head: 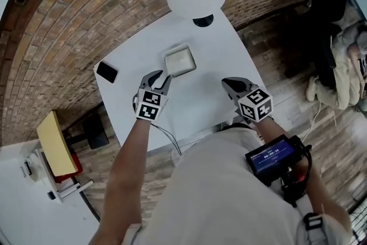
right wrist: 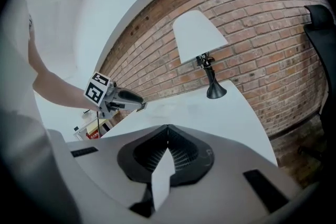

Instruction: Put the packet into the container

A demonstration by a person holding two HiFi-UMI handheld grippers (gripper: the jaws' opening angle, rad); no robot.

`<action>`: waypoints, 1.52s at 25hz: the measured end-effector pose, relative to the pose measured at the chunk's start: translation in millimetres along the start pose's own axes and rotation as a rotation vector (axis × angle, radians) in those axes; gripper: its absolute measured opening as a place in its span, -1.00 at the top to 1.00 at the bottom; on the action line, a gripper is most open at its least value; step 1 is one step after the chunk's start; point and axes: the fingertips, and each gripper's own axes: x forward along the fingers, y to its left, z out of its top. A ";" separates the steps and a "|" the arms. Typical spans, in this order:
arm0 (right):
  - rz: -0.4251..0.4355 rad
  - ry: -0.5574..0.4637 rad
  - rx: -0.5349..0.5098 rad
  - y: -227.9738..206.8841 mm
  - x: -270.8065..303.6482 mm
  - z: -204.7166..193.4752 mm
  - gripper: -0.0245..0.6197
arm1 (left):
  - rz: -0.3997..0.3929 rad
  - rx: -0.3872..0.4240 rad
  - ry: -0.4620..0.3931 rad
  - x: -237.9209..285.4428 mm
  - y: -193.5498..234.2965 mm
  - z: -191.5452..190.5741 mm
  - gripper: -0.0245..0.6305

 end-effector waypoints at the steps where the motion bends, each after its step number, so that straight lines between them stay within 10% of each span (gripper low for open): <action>1: -0.007 -0.014 -0.011 3.3 2.0 5.2 0.90 | 0.004 -0.020 -0.014 -5.3 -3.1 -3.4 0.57; 16: 0.057 -0.061 -0.183 98.0 -4.1 19.0 0.90 | 0.062 -0.366 -0.234 -104.0 -91.3 -57.0 0.89; 38: 0.064 -0.036 -0.190 183.1 -39.3 -46.8 0.90 | 0.031 -0.500 -0.338 -182.4 -145.5 -110.5 0.89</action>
